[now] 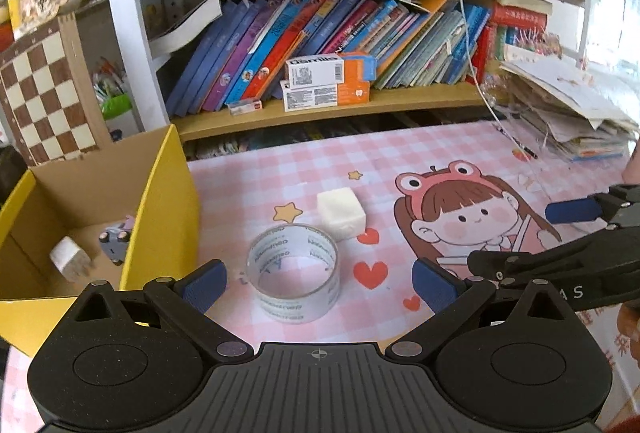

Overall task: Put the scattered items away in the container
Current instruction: 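Lower left tool onto clear tape roll rim and close it while right tool approaches white block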

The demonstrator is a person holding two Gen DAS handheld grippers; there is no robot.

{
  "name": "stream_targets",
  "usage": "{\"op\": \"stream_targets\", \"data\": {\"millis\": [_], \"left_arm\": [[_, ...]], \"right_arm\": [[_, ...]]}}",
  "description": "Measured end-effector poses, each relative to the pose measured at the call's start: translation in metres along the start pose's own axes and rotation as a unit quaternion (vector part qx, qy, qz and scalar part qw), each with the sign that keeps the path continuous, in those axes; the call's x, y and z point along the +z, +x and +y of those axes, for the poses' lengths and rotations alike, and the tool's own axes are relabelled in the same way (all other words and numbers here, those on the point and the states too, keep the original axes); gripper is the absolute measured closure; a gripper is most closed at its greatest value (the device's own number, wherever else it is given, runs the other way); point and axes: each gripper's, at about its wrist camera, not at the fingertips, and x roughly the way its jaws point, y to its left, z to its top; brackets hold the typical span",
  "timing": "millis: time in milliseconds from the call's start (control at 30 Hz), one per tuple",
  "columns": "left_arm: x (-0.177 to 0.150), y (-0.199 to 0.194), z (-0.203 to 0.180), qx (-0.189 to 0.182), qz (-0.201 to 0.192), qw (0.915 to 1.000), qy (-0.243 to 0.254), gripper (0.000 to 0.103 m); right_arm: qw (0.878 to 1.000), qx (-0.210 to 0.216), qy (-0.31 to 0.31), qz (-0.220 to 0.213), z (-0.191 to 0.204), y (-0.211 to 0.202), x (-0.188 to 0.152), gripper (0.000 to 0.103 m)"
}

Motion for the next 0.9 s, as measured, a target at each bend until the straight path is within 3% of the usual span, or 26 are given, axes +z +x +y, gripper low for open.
{"op": "stream_targets", "data": {"millis": [300,600,667,900], "left_arm": [[0.001,0.026,0.003,0.002,0.021,0.9998,0.005,0.004],[0.000,0.052,0.004,-0.004,0.049,0.9983,0.031,0.035],[0.001,0.058,0.005,-0.003,0.057,0.9978,0.034,0.046],[-0.002,0.075,0.004,-0.013,0.083,0.9957,0.038,0.054]], "right_arm": [[1.000,-0.003,-0.002,0.015,-0.002,0.020,0.005,0.002],[1.000,-0.004,-0.003,0.026,-0.004,0.032,0.008,0.002],[1.000,-0.004,0.003,0.024,-0.007,0.033,0.009,0.002],[0.999,-0.005,0.015,0.031,-0.012,0.036,0.007,0.002]]}}
